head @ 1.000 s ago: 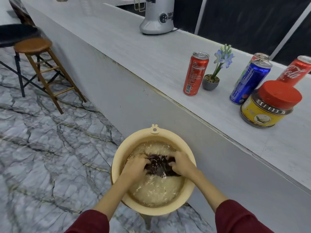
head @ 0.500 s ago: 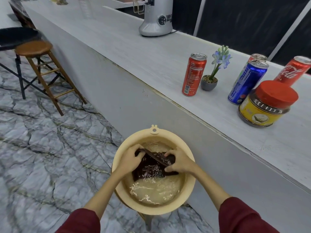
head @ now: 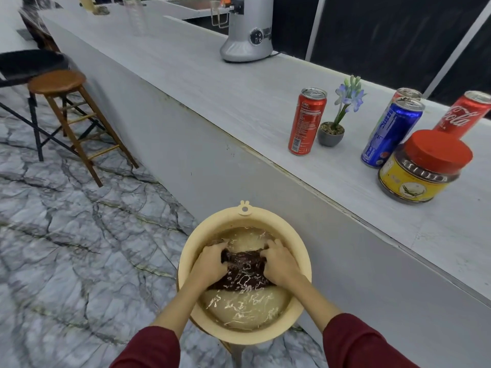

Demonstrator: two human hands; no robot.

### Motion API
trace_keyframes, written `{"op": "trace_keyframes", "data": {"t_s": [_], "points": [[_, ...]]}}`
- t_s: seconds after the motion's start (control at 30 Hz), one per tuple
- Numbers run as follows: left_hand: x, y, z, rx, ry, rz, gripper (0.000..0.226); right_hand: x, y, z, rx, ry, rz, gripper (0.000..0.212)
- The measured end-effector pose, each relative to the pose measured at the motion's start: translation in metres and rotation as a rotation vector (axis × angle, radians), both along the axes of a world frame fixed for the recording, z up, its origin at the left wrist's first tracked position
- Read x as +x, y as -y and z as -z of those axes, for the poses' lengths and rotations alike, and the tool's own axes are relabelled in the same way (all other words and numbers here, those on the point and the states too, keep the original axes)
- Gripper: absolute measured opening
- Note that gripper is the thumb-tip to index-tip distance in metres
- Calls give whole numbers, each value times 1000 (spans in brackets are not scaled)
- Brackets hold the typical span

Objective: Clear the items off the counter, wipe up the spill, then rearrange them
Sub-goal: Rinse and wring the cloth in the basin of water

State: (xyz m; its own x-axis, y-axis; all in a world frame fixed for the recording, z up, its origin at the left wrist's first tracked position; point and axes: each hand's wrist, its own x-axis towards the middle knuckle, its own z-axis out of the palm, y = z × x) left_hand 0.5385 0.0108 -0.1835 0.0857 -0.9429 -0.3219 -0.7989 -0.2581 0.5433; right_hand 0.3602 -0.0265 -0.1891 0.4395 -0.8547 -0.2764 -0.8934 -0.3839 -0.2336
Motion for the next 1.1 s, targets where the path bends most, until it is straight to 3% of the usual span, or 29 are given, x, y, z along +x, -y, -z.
{"op": "trace_keyframes", "data": {"t_s": [0.1, 0.23, 0.57, 0.77, 1.1], "points": [[-1, -1, -7, -19, -12, -30, 12, 0, 1, 0, -4, 97, 95, 29], [6, 3, -21, -111, -92, -80, 31, -1, 9, -22, 53, 366, 257, 20], [28, 3, -78, -365, -180, -9, 29, -21, 16, -95, 68, 685, 327, 11], [7, 3, -39, -157, -78, 78, 11, -1, 10, -52, 174, 458, 193, 19], [-2, 2, 18, 82, 87, 145, 49, 15, -10, 0, 176, 138, 153, 29]]}}
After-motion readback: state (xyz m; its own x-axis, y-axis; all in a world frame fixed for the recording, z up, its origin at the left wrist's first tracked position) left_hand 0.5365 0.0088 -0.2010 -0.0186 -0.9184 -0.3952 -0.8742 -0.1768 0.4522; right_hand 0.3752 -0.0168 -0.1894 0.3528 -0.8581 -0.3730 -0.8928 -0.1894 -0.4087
